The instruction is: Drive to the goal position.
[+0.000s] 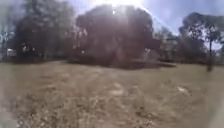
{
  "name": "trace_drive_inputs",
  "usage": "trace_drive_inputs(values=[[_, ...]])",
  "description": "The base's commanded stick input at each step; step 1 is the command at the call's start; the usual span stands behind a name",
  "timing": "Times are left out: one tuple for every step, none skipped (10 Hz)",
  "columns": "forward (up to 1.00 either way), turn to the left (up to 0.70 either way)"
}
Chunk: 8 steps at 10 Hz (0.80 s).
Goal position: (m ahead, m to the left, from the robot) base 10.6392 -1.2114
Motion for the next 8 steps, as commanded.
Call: trace_drive_inputs(values=[[0.7,0.0],[0.7,0.0],[0.7,0.0],[0.7,0.0],[0.7,-0.08],[0.7,-0.24],[0.7,-0.18],[0.7,0.0]])
